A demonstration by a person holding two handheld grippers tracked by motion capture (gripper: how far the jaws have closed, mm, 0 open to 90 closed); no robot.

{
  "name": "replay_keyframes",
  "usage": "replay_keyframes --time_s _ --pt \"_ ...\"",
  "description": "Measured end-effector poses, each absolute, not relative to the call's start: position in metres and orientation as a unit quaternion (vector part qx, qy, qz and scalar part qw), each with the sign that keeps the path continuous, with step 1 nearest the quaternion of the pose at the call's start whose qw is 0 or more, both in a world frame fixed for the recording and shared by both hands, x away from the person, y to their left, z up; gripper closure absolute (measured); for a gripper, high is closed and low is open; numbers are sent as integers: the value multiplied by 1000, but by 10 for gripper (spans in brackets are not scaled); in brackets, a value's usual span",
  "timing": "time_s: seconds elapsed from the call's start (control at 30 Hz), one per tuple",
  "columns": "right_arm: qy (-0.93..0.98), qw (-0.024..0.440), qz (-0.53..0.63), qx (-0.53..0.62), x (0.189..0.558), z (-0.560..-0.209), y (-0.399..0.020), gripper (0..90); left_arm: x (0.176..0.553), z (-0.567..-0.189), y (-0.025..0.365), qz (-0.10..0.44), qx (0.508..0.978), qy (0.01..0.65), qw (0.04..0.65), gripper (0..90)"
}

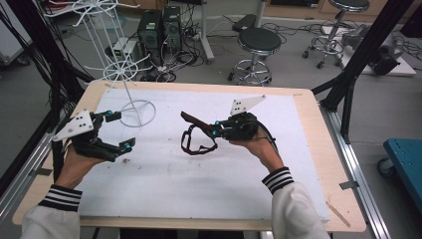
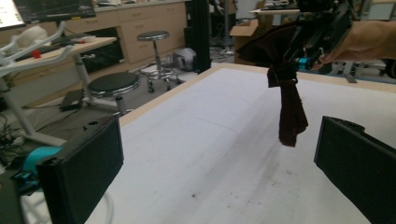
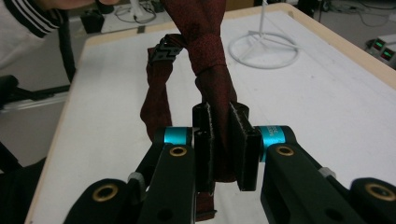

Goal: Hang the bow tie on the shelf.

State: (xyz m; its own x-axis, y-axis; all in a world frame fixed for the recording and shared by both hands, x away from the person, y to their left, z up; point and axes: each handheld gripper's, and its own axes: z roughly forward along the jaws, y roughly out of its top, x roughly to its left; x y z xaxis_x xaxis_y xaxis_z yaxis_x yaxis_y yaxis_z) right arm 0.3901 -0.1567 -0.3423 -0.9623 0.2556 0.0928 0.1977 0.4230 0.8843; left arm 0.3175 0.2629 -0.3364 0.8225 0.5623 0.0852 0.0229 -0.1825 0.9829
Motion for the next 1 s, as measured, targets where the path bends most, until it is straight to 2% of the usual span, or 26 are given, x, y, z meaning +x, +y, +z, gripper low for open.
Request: replay_keyframes --time_s 0.6,1.0 --pt "837 -4 539 98 379 -337 -142 813 335 -318 206 155 765 137 610 18" --pt "839 -20 539 79 376 -339 -129 812 339 -312 185 125 774 98 613 165"
